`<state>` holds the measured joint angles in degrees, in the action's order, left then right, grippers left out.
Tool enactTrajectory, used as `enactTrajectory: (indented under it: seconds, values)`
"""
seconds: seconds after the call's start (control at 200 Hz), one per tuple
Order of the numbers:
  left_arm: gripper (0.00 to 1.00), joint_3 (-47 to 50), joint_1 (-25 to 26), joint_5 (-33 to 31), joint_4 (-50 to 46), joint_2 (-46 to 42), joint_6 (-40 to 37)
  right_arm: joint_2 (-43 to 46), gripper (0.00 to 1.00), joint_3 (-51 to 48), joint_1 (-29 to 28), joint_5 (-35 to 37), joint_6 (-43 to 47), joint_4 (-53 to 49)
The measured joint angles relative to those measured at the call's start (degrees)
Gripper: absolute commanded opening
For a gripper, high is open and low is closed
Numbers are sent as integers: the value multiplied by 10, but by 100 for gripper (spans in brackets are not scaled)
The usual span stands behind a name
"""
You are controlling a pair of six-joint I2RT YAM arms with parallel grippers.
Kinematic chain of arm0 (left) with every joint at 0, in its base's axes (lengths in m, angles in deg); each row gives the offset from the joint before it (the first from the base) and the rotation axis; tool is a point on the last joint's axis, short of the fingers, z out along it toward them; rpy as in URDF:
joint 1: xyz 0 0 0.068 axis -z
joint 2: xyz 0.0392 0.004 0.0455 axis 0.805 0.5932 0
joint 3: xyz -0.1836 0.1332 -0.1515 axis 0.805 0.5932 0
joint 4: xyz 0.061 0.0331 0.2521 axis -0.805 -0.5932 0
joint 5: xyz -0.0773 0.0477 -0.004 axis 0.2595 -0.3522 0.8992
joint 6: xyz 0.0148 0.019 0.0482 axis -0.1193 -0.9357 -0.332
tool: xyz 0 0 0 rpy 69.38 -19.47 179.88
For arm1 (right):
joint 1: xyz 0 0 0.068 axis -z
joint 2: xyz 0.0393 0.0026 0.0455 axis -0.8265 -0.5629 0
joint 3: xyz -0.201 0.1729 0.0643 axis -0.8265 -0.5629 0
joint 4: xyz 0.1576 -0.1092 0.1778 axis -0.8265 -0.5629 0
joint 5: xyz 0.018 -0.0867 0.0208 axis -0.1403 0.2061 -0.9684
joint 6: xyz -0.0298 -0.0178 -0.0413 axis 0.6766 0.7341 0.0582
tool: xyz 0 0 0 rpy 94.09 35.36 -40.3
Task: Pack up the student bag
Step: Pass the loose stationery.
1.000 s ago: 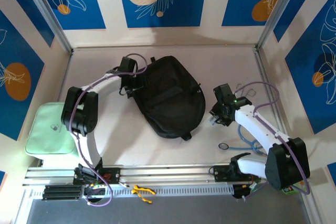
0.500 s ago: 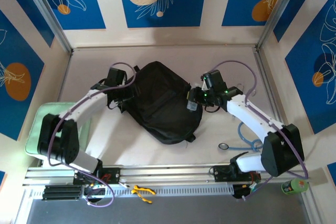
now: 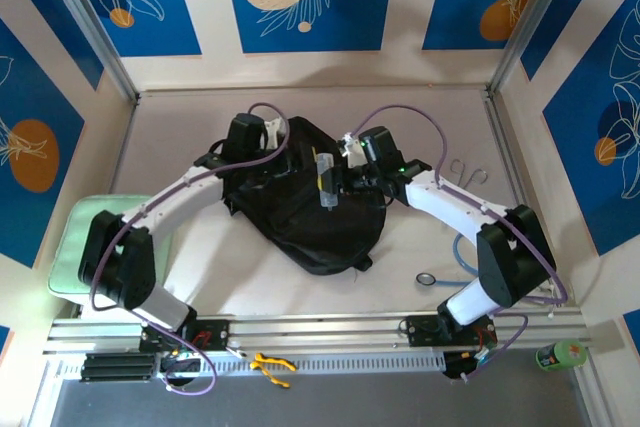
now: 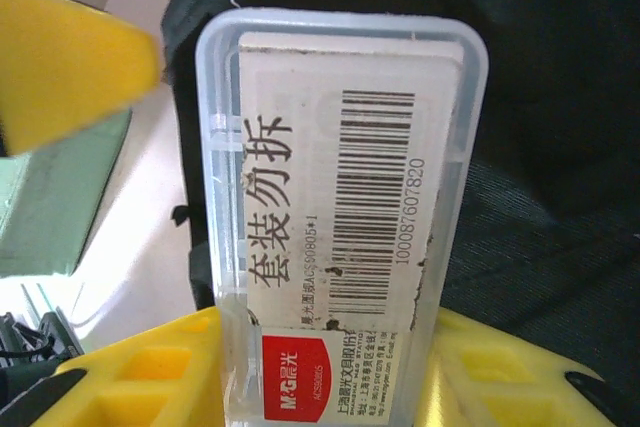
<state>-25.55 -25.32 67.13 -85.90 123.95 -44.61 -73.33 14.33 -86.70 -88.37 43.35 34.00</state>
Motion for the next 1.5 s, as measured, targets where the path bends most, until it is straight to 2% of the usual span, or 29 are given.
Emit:
enactTrajectory:
  seconds: [0.145,0.27,0.36,0.63,0.705,0.81,0.955,1.06,1.21,1.5]
  values:
    - [57,-21,8,23,12,29,16,-20,41,13,-12,-6,9,5]
    - [40,-40,12,28,17,47,24,-27,42,17,-19,-4,12,4]
    - [34,-40,10,22,21,56,32,-31,42,23,-19,-2,12,3]
    - [33,-42,12,16,21,76,42,-39,41,30,-22,-3,13,3]
    - [27,-44,12,19,22,84,43,-39,43,33,-24,-4,12,3]
    - [25,-44,12,22,24,84,42,-40,51,33,-23,-4,12,2]
    - [24,-40,-1,50,63,83,59,-30,75,24,5,-37,-24,26]
    - [24,-22,-19,70,107,77,84,7,82,-13,45,-73,-64,66]
    - [24,17,-55,88,183,62,144,46,82,-49,85,-132,-130,128]
    - [24,46,-66,89,337,47,268,35,81,-70,83,-205,-284,258]
